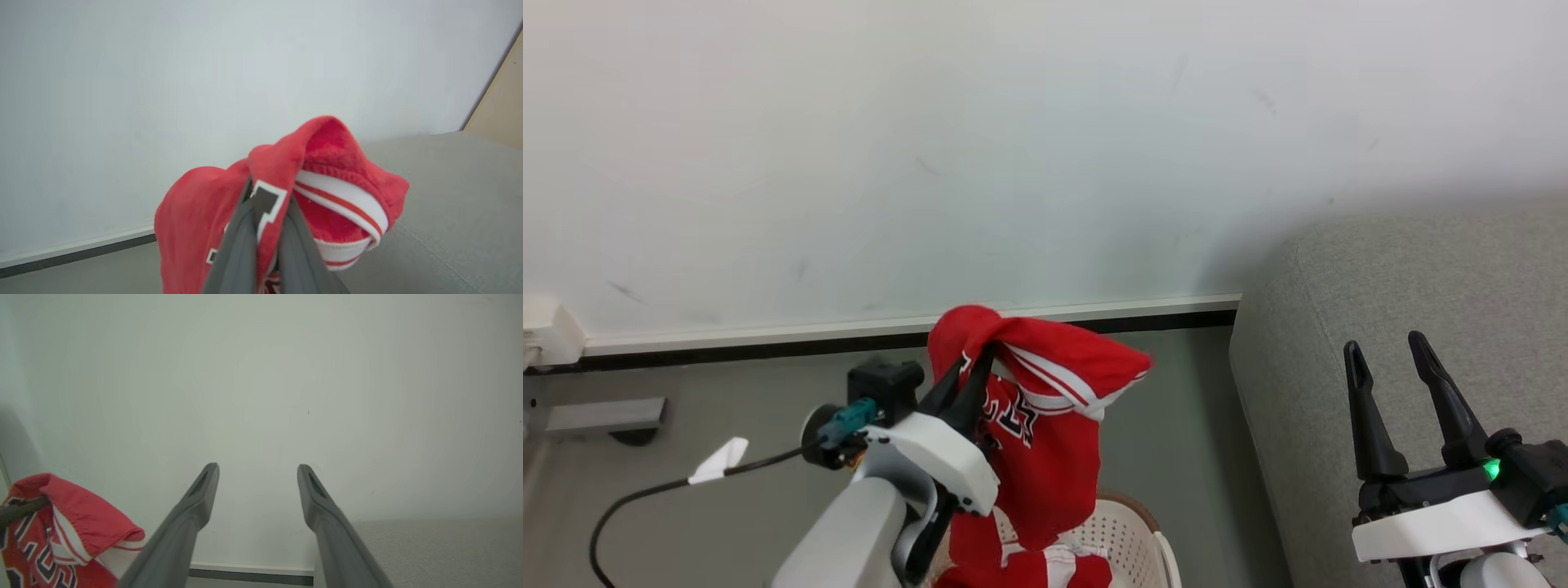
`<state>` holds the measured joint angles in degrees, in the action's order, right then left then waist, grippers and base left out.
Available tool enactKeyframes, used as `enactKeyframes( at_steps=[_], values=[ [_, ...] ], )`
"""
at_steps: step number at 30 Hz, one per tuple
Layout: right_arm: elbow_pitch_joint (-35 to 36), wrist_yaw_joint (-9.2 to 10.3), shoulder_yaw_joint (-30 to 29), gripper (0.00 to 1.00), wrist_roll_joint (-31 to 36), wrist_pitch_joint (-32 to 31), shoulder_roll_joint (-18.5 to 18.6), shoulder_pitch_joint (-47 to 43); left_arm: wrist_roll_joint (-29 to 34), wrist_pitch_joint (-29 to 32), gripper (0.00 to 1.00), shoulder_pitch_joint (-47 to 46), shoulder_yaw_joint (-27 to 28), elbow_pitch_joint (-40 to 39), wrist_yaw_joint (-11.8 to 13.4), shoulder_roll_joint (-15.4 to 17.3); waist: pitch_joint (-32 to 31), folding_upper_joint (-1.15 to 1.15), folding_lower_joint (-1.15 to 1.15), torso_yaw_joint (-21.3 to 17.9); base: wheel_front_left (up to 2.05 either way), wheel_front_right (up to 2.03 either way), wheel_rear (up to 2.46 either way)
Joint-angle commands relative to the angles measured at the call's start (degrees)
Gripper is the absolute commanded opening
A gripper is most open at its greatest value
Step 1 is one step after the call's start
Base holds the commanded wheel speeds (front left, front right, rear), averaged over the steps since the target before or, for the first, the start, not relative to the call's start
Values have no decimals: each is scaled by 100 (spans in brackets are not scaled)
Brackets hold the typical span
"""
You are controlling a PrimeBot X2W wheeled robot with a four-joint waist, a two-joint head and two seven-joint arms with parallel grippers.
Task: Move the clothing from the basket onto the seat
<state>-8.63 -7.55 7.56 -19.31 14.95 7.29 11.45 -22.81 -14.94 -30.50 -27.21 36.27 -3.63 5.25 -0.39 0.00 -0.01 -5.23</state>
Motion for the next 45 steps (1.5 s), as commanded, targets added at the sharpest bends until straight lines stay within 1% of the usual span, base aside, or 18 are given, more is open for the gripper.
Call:
enactKeyframes(
  at_steps=[1, 6, 12, 17, 24, 27, 29, 34, 38, 45],
  values=[
    [14, 12, 8, 100, -12, 13, 5, -108, -99, 74, 0, 42, 69, -209, 23, 87, -45, 0, 1, -10, 0, 0, 0],
    [-11, 12, 107, 100, -45, 14, -20, -167, -172, 368, 0, -76, 191, -954, 133, 245, -103, 0, 1, 21, 0, 0, 0],
    [-22, 12, 197, 100, -91, 14, -9, -148, -251, 643, 0, -95, 248, -1515, 276, 324, -121, 0, 1, 28, 0, 0, 0],
    [-47, 12, 294, 100, -132, 14, 16, -135, -280, 770, 0, -47, 241, -1746, 348, 370, -136, 0, 1, 19, 0, 0, 0],
    [-94, 12, 592, 100, -234, 14, 54, -152, -299, 825, 0, -82, 221, -1928, 397, 379, -150, 0, 1, 32, 0, 0, 0],
    [-171, 12, 914, 100, -391, 14, 116, -125, -310, 854, 0, -118, 192, -1990, 381, 348, -155, 0, 1, 61, 0, 0, 0],
    [-371, 12, 1150, 100, -490, 14, 136, -129, -323, 860, 0, -140, 156, -2041, 360, 313, -165, 0, 1, 103, 0, 0, 0],
    [-962, 12, 1963, 100, -1063, 14, 121, 116, -306, 888, 0, -149, -2, -2163, 320, 193, -199, 0, 1, 259, 0, 0, 0],
    [-1386, 12, 2672, 100, -1870, 14, 196, 407, -365, 956, 0, -122, -185, -2286, 255, 96, -199, 0, 1, 419, 0, 0, 0],
    [-2060, 12, 3822, 100, -3281, 13, 443, 946, -504, 1067, 0, -74, -532, -2539, 165, -72, -162, 0, 1, 750, 0, 0, 0]
  ],
)
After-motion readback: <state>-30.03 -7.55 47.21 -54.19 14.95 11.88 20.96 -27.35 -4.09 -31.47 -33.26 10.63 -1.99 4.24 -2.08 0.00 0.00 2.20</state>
